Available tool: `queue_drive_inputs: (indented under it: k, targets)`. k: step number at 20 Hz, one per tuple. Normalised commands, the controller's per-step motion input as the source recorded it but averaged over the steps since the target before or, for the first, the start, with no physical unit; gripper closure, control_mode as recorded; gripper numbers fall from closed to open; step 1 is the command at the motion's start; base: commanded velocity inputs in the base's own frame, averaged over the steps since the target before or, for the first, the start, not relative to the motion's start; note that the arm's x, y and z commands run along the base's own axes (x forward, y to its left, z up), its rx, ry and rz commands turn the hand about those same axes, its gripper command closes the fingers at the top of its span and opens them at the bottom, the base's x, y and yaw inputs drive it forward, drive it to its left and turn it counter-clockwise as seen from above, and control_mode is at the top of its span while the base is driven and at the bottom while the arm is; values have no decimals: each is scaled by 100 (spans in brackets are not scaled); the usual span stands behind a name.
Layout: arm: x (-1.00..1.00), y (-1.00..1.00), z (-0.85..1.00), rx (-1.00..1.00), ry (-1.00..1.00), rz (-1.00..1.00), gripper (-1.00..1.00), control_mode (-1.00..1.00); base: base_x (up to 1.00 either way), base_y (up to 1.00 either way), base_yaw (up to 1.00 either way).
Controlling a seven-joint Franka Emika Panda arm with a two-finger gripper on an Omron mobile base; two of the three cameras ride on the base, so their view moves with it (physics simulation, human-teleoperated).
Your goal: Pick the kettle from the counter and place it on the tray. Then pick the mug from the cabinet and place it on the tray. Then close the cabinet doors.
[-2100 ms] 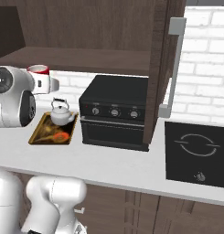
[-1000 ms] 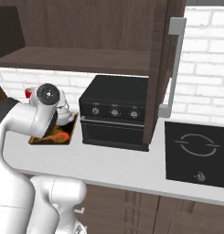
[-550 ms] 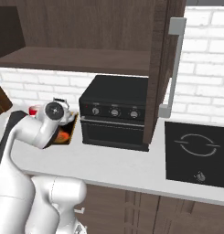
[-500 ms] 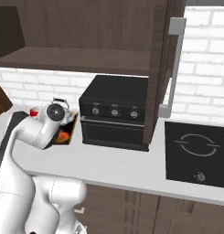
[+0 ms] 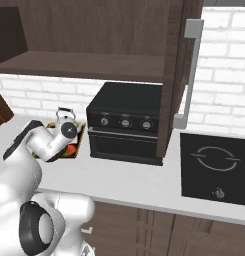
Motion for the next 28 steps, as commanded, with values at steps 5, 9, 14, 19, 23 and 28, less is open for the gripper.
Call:
queue_drive_inputs:
  k: [5,9,14,19,23,28]
  targets:
    - [35,6,-32,0,4,2,100,-100,0,0,0]
    - [17,0,-22,0,0,0,100,-100,0,0,0]
    - [1,4,-17,0,-6,1,100,-100,0,0,0]
    - [10,7,-1,1,-3,0,100,-100,0,0,0]
    - [29,12,-3,2,0,0,100,-100,0,0,0]
    - [12,12,-20,0,-2,0,100,-100,0,0,0]
